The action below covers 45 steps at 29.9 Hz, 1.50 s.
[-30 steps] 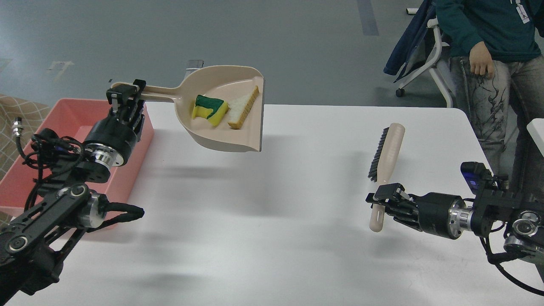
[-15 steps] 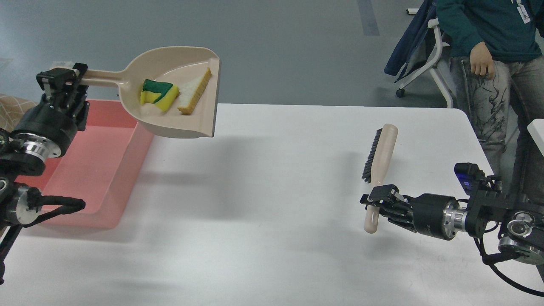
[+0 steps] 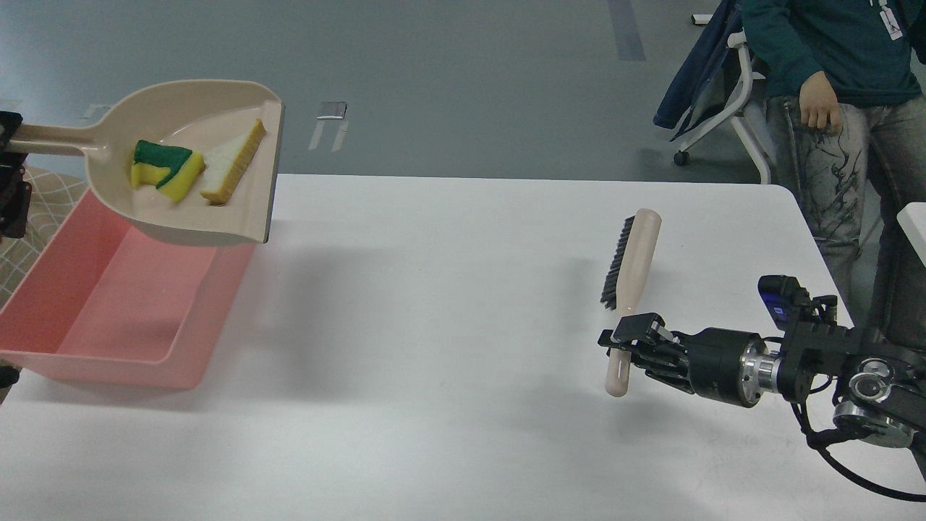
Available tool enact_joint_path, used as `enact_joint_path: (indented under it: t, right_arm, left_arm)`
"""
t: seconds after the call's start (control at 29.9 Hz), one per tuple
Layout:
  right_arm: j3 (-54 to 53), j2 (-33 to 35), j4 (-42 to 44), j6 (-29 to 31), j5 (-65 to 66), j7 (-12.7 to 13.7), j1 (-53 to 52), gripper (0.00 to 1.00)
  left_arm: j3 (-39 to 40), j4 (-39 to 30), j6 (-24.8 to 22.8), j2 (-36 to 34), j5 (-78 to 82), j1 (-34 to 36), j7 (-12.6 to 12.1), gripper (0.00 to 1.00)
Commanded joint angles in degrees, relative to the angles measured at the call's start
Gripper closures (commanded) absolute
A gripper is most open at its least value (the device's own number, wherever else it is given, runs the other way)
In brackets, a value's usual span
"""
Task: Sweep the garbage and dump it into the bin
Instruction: 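Tilt the dustpan over the pink bin to dump the contents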
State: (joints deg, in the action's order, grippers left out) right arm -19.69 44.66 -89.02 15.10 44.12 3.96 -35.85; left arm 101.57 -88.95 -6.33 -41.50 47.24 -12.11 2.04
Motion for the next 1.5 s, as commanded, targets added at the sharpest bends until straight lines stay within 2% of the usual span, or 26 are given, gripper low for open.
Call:
enact_joint_path:
  t: [0.0,0.1,0.33,0.57,0.64,0.77,0.84,0.97,1.1,1.47]
  right_arm:
    - [-0.1,0.0,0.0,0.0,0.0,0.0,0.0,1.0]
    - [-0.1,0.1,-0.1,0.0,0.0,0.0,0.0,1.0]
    - [0.0,0.3,-2.0,0.0,0.0,0.0,0.4,1.0]
    - [0.0,0.5,-2.2,-0.1,0.0,0.0,0.5,1.0]
    - [0.0,0.6,-2.2,-0.1,0.0,0.0,0.5,1.0]
    - [0.0,0.6,-2.2,-0.1,0.0,0.0,0.5,1.0]
    - [0.0,0.6,-2.3,-0.1,0.0,0.0,0.5,1.0]
    - [0.0,0.5,-2.7,-0.3,0.0,0.0,0.5,1.0]
    - [0.1,0.6,-2.9,-0.3,0.0,0.0,0.5,1.0]
    - [0.1,0.6,-3.0,-0.4,0.0,0.0,0.7,1.0]
  left_arm:
    - [3.0,1.3,-2.4,-0.8,0.1,-1.6,0.2,1.0]
    - [5.8,3.5,-6.0,-0.9,0.8,-3.6,0.5,1.0]
    - [9.2,11.2,-9.5,-3.2,0.6,-4.2,1.2,1.0]
    - [9.5,21.7,-10.6,-6.6,0.5,-4.2,6.0,1.0]
    - [9.4,22.6,-10.8,-6.7,0.8,-4.2,6.7,1.0]
    - [9.1,23.6,-10.8,-8.8,3.0,-4.7,9.6,1.0]
    - [9.1,23.7,-10.7,-9.6,5.2,-4.8,10.7,1.0]
    - [9.0,23.9,-10.0,-10.2,13.8,-4.4,14.6,1.0]
    - [9.0,23.9,-9.8,-10.5,18.6,-4.1,16.2,1.0]
    - [5.7,23.9,-1.0,-14.9,27.0,-4.1,18.6,1.0]
